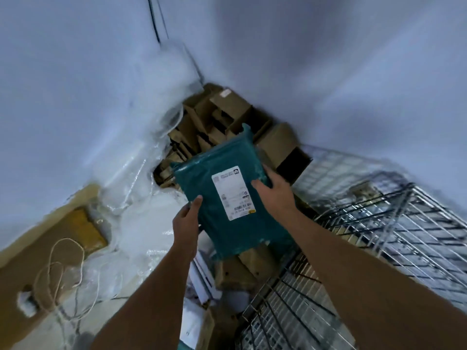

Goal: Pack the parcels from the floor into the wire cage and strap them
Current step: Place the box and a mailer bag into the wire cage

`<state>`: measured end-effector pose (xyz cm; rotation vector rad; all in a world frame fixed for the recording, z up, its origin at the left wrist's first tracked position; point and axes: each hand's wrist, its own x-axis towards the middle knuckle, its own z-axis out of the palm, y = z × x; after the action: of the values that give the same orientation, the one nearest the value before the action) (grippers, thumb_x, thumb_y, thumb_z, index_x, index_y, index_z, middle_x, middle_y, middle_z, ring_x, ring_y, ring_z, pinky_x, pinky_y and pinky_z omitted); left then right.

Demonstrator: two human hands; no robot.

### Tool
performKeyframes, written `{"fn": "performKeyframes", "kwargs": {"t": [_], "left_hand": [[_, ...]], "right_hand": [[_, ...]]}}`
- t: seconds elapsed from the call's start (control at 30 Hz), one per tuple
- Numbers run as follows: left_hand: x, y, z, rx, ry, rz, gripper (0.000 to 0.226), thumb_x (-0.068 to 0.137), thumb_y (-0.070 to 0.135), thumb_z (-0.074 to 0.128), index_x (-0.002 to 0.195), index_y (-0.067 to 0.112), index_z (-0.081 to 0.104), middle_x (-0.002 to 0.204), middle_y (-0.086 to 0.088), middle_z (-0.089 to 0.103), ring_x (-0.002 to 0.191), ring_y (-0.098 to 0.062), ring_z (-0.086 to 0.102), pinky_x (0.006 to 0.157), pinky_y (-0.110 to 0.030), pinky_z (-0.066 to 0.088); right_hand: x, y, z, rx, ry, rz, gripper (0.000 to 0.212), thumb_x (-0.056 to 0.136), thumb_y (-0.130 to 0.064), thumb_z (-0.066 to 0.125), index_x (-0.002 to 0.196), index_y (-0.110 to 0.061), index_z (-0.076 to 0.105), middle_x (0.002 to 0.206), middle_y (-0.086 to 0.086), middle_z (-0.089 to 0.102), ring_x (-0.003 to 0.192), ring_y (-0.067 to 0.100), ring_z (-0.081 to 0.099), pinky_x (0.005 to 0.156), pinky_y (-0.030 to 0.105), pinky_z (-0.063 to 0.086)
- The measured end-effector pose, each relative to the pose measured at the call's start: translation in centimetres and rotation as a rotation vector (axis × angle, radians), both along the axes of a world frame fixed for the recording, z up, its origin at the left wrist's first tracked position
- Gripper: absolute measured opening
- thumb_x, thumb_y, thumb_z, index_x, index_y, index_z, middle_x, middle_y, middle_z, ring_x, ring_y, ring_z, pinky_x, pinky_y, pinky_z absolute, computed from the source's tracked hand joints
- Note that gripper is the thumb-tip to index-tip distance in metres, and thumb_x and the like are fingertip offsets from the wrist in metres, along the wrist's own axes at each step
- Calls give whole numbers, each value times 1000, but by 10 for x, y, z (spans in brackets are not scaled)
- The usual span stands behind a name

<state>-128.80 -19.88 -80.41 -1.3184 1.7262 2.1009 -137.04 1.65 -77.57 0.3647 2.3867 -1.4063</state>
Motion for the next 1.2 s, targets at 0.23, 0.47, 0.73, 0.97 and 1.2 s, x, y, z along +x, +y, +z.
{"fn": "performKeyframes", "kwargs": {"t": [0.23, 0.47, 0.73, 0.97, 1.2], "left_hand": [[-54, 57, 150, -89, 184, -138, 45, 68, 59, 88, 95, 25, 78, 102, 7, 81, 100, -22, 75, 84, -37, 62], [-53, 179, 223, -122, 219, -293, 62, 63, 70, 85, 95, 18, 76, 97, 2, 79, 86, -16, 74, 70, -31, 61], [47, 283, 196, -10, 123, -414, 52, 75, 54, 87, 89, 6, 75, 88, -3, 81, 94, -29, 77, 84, -43, 64], [143, 359, 156, -20, -13, -434, 45, 83, 50, 82, 98, 9, 72, 97, -8, 77, 94, -30, 73, 90, -48, 61], [238, 384, 96, 114, -193, -430, 65, 64, 61, 84, 112, 19, 71, 92, 7, 80, 79, -13, 78, 61, -22, 62]], "right_hand": [[-15, 78, 165, 79, 249, -86, 57, 89, -66, 54, 141, -42, 54, 126, -6, 70, 110, 21, 65, 97, 36, 52], [72, 216, 263, 45, 348, -341, 48, 92, -66, 56, 138, -52, 55, 96, -24, 68, 86, 1, 67, 80, 24, 54], [185, 306, 254, 235, 284, -458, 39, 95, -62, 53, 120, -38, 72, 95, -14, 71, 82, 11, 67, 72, 27, 50], [250, 375, 222, 238, 54, -433, 45, 79, -58, 78, 119, -37, 72, 98, -10, 75, 81, 13, 70, 79, 39, 59], [291, 399, 162, 392, -36, -181, 47, 85, -53, 75, 130, -39, 66, 75, -25, 66, 59, -7, 63, 52, 16, 42]]}}
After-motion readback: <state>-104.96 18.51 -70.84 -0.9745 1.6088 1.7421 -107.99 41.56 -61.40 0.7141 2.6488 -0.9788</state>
